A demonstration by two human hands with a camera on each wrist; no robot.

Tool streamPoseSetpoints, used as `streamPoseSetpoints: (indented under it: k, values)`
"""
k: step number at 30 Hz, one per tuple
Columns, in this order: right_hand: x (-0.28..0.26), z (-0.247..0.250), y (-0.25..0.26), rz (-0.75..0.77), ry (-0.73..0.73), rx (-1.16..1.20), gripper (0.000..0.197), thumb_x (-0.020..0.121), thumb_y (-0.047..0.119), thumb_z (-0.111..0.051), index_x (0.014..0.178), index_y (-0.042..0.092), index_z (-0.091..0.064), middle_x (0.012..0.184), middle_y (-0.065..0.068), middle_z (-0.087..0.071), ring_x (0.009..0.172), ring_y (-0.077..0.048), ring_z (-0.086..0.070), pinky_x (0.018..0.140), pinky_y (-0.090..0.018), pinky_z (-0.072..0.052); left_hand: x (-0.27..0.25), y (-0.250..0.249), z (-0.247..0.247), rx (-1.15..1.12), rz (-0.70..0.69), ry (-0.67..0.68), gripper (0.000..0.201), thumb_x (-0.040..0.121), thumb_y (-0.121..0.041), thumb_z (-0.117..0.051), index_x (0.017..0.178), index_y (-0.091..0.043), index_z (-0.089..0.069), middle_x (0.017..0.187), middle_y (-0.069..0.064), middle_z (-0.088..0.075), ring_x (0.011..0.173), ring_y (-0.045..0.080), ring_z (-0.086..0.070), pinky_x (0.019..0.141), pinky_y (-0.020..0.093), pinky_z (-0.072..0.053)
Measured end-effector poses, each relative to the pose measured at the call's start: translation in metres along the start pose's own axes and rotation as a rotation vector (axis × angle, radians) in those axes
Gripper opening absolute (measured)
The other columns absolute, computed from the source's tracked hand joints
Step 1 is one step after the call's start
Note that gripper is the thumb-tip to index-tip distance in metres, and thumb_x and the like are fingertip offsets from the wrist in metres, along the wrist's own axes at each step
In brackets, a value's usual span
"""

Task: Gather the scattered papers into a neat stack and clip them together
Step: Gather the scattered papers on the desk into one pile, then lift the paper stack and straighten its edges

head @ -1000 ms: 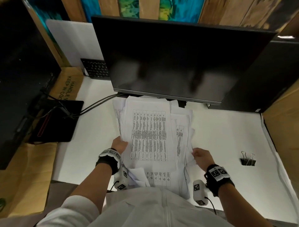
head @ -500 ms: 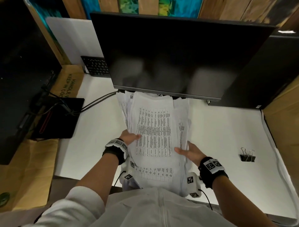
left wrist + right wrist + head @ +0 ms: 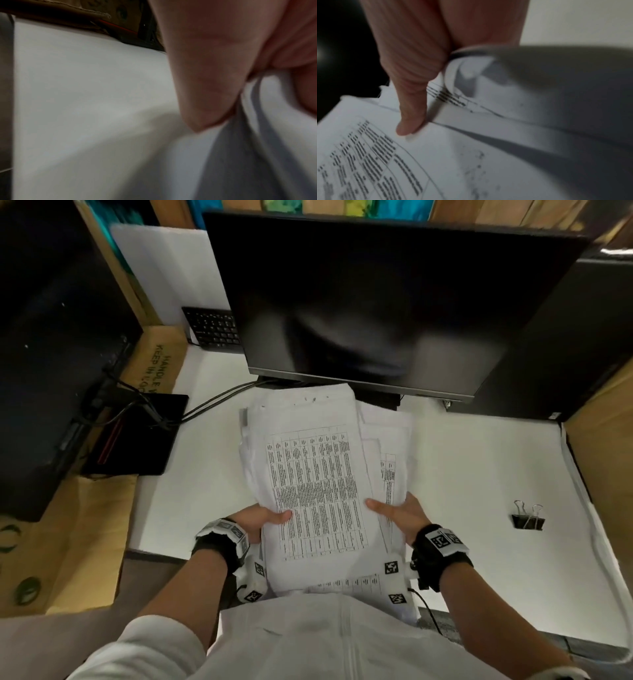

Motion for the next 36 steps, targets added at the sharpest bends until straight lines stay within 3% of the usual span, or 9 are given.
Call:
streamPoseSetpoints:
  k: [4,6,8,10,18,24,28,32,36]
  values:
    - [-0.005,0.002,0.005,0.084,0.096,0.088,0.128,0.041,0.04,-0.096,0.147,0.025,-0.026,0.146,-0.004,-0.046,0.134,-0.023,-0.045,0.113,-0.051,-0.032,-0.006,0.004,0.004,-0.124,-0.105,0.16,0.104,0.027,-0.035,-0.099,0.119,-0.007,-0.06,0.124,0.016,-0.064,0.107,0.026,-0.066,0.091,0.041,-0.053]
    - [-0.012,0.004,0.005,0.053,0.221,0.098,0.095,0.055,0.03,-0.092,0.136,0.017,-0.046,0.123,-0.004,-0.066,0.115,-0.02,-0.062,0.105,-0.046,-0.044,-0.011,0.0,0.005,-0.152,-0.119,0.202,0.095,0.024,-0.036,-0.098,0.108,-0.009,-0.065,0.114,0.011,-0.07,0.093,0.019,-0.072,0.078,0.033,-0.059]
    - [-0.014,0.01,0.001,0.03,0.238,0.058,0.075,0.061,0.024,-0.09,0.126,0.013,-0.056,0.11,-0.003,-0.072,0.104,-0.018,-0.067,0.098,-0.042,-0.049,-0.015,-0.011,0.002,-0.135,-0.132,0.174,0.097,0.026,-0.04,-0.097,0.111,-0.007,-0.065,0.109,0.009,-0.073,0.1,0.019,-0.071,0.087,0.035,-0.057]
    - [-0.01,0.021,-0.001,0.064,0.15,0.021,0.094,0.047,0.038,-0.095,0.128,0.016,-0.053,0.122,-0.004,-0.067,0.114,-0.021,-0.063,0.104,-0.049,-0.044,-0.016,-0.025,0.002,-0.12,-0.243,0.077,0.102,0.032,-0.046,-0.095,0.122,-0.01,-0.061,0.123,0.009,-0.067,0.12,0.024,-0.06,0.106,0.043,-0.044]
    - [-0.062,0.057,0.095,0.337,0.225,0.014,0.08,0.051,0.034,-0.089,0.125,0.019,-0.06,0.114,0.002,-0.072,0.11,-0.018,-0.067,0.1,-0.039,-0.046,-0.047,-0.092,0.001,-0.304,-0.583,0.045,0.094,0.049,-0.031,-0.093,0.133,-0.014,-0.053,0.127,0.007,-0.066,0.116,0.024,-0.063,0.089,0.037,-0.056]
    - [-0.063,0.055,0.098,0.272,0.229,0.012,0.081,0.049,0.038,-0.091,0.122,0.018,-0.061,0.114,0.0,-0.072,0.11,-0.018,-0.067,0.104,-0.04,-0.044,-0.045,-0.089,-0.008,-0.238,-0.529,0.094,0.094,0.041,-0.033,-0.095,0.125,-0.013,-0.058,0.121,0.007,-0.069,0.108,0.022,-0.068,0.085,0.036,-0.058]
    - [-0.039,0.036,0.049,0.032,0.142,-0.055,0.035,0.074,0.019,-0.08,0.098,0.004,-0.059,0.091,-0.007,-0.071,0.094,-0.026,-0.068,0.101,-0.045,-0.047,-0.019,-0.051,-0.014,-0.177,-0.302,0.0,0.063,0.067,-0.016,-0.084,0.124,-0.007,-0.058,0.114,0.014,-0.07,0.101,0.027,-0.069,0.072,0.029,-0.059]
    - [0.016,0.029,-0.008,-0.081,0.12,-0.23,0.099,0.045,0.041,-0.092,0.126,0.0,-0.051,0.115,-0.014,-0.066,0.105,-0.03,-0.065,0.094,-0.046,-0.053,0.002,-0.017,-0.015,0.008,-0.14,-0.23,0.035,0.078,0.0,-0.058,0.112,-0.004,-0.06,0.101,0.014,-0.066,0.103,0.034,-0.061,0.093,0.042,-0.053]
    - [0.056,0.038,-0.033,0.014,0.137,-0.226,0.105,0.039,0.052,-0.092,0.125,0.007,-0.053,0.114,-0.009,-0.067,0.101,-0.027,-0.067,0.089,-0.046,-0.055,0.017,0.001,0.003,-0.129,-0.146,-0.314,0.042,0.07,0.01,-0.061,0.111,0.004,-0.061,0.097,0.017,-0.065,0.1,0.036,-0.061,0.099,0.052,-0.046]
Point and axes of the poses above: each hand's wrist, its own x-axis towards the middle knuckle, its own z-axis out of the back of the hand, y = z × x, the point moved 2 cm from there along x, towards the middle knuckle
